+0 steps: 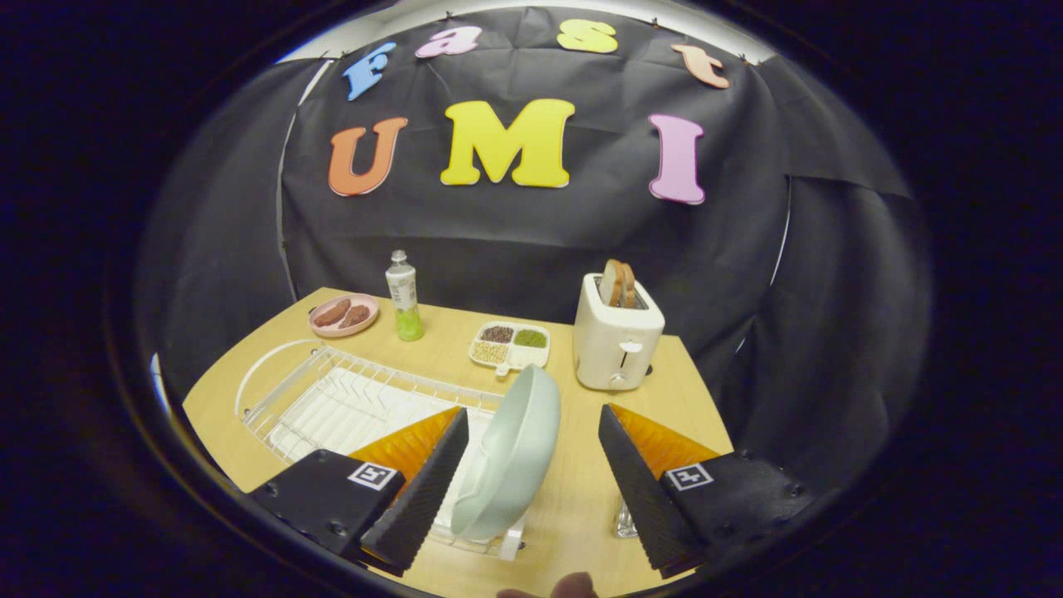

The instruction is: Take the plate from the dish rack, then take the spoon from the basket and place it into the plate.

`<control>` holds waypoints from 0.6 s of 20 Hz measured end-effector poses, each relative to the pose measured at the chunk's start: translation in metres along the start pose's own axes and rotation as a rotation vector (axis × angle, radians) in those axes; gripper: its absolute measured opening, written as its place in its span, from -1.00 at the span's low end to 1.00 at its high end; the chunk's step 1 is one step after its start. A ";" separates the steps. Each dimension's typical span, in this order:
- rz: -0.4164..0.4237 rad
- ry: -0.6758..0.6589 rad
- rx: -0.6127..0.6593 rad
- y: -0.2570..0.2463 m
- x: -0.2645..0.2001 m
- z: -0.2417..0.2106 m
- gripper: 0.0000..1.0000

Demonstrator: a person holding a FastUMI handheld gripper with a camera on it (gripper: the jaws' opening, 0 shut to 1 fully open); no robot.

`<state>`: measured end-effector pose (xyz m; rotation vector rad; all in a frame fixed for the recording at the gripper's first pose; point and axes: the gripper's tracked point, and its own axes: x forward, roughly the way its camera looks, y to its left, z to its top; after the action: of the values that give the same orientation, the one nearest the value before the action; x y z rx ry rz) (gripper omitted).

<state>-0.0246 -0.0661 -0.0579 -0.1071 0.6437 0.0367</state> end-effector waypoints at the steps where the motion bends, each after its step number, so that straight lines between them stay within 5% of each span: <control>1: 0.015 0.028 0.019 0.003 -0.002 -0.004 1.00; 6: 0.033 0.183 0.118 0.019 -0.010 -0.024 1.00; 10: 0.005 0.267 0.167 0.024 -0.020 -0.034 0.54; 12: -0.035 0.295 0.198 0.021 -0.022 -0.038 0.12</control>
<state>-0.0660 -0.0494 -0.0771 0.0691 0.9364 -0.0785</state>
